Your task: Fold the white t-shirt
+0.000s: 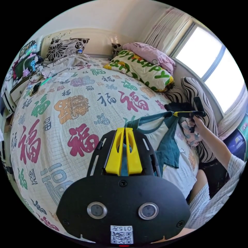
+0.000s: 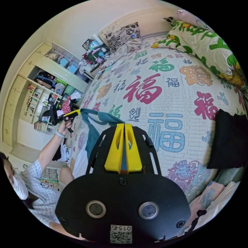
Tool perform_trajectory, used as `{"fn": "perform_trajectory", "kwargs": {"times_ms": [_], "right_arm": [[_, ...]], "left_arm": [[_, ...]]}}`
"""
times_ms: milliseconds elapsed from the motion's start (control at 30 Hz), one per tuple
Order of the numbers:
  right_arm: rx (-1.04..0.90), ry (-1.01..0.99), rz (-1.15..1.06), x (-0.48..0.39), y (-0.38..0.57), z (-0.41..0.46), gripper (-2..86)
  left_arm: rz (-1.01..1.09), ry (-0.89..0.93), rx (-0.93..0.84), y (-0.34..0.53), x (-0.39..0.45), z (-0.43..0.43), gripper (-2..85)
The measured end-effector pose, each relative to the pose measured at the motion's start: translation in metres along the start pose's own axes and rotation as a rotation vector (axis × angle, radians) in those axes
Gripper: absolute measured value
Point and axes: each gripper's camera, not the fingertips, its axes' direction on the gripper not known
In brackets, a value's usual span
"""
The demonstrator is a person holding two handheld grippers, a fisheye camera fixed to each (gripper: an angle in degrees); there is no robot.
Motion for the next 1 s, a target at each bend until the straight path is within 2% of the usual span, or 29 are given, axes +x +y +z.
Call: {"fn": "perform_trajectory", "kwargs": {"times_ms": [133, 267, 433, 533, 767, 900, 1000], "right_arm": [[-0.01, -0.085, -0.129, -0.031, 0.073, -0.025, -0.5], [-0.134, -0.062, -0.26, -0.075, 0.18, -0.025, -0.5], [-0.23, -0.07, -0.214, -0.096, 0.297, 0.01, -0.5], [-0.302, -0.028, -0.184, -0.098, 0.342, 0.035, -0.5], [-0.349, 0.092, -0.163, -0.104, 0.382, 0.058, 0.5], [-0.37, 0.13, -0.135, -0.107, 0.394, 0.058, 4.2], [-0.302, 0.143, -0.135, -0.116, 0.403, 0.053, 7.4]], "left_arm": [[0.089, 0.138, 0.058, 0.069, 0.032, -0.052, -0.7], [0.136, 0.234, 0.021, 0.154, 0.068, -0.087, -0.6], [-0.005, 0.218, -0.145, 0.29, 0.103, -0.079, -0.6], [-0.117, 0.17, -0.205, 0.341, 0.112, -0.069, -0.6], [-0.214, 0.033, -0.213, 0.381, 0.129, -0.067, -0.3], [-0.292, 0.057, -0.209, 0.384, 0.131, -0.066, 5.1], [-0.406, 0.12, -0.219, 0.388, 0.126, -0.048, 9.8]]}}
